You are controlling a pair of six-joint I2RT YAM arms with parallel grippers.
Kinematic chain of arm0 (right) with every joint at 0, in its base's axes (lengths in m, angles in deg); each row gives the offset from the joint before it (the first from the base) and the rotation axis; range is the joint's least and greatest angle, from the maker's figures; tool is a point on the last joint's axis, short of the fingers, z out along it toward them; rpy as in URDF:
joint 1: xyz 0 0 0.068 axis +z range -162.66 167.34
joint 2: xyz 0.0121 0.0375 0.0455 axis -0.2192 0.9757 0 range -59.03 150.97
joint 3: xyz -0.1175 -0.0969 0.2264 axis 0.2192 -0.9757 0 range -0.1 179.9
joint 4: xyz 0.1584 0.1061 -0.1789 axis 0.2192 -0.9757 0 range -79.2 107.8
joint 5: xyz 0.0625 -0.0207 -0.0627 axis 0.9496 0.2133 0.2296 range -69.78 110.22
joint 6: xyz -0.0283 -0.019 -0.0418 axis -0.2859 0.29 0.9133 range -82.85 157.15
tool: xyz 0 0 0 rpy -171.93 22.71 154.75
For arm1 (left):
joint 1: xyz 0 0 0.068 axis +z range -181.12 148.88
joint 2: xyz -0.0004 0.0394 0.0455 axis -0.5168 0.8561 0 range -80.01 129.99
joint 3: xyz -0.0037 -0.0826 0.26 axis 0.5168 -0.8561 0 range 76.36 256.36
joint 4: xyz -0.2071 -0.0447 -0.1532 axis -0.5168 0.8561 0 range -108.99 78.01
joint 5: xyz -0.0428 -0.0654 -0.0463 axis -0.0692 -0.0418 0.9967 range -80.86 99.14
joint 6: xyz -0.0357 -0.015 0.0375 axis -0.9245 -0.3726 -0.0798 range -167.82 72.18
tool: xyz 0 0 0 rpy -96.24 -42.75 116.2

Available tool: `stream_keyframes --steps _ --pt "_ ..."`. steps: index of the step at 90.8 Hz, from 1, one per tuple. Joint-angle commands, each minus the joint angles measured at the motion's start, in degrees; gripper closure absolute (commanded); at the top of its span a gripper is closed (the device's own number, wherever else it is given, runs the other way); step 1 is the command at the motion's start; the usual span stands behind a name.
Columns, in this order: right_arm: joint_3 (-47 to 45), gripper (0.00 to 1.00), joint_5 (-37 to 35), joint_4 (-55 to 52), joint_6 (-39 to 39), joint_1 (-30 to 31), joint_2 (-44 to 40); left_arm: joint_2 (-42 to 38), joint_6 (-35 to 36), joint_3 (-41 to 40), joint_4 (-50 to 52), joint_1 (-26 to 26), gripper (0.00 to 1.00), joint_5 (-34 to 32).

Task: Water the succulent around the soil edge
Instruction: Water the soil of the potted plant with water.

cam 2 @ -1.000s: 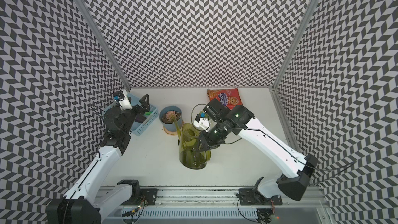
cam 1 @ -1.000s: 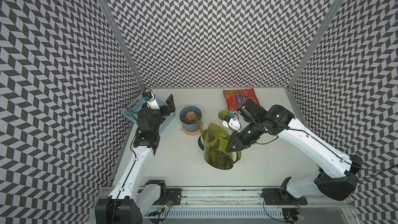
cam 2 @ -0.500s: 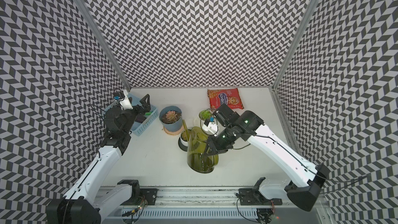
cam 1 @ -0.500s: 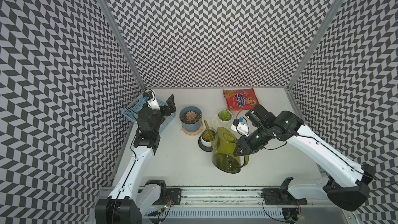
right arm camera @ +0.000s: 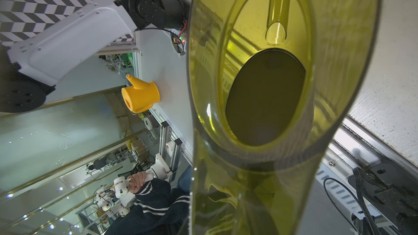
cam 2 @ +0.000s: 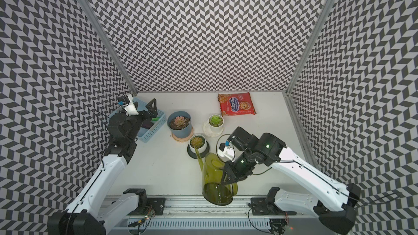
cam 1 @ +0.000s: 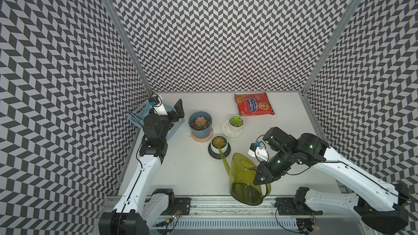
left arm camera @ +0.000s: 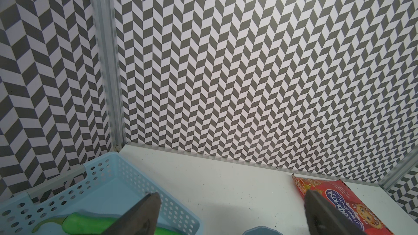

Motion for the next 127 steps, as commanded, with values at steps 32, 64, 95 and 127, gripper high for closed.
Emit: stream_keyframes --steps 32,64,95,127 --pt "2.68 1.0 3.65 2.98 0.0 0.29 1.42 -0.04 0.31 0.62 0.43 -0.37 0.0 -0.94" --pt "4.29 1.0 2.02 2.91 1.54 0.26 4.39 -0.17 0.58 0.45 0.03 -0.42 0.0 -1.03" --pt "2.91 1.0 1.06 2.91 1.63 0.23 3.81 -0.15 0.66 0.19 -0.15 -0.42 0.0 -0.96" --pt "0.69 1.0 0.51 2.91 0.52 0.22 1.22 0.06 0.57 0.37 -0.13 -0.37 0.0 -0.92"
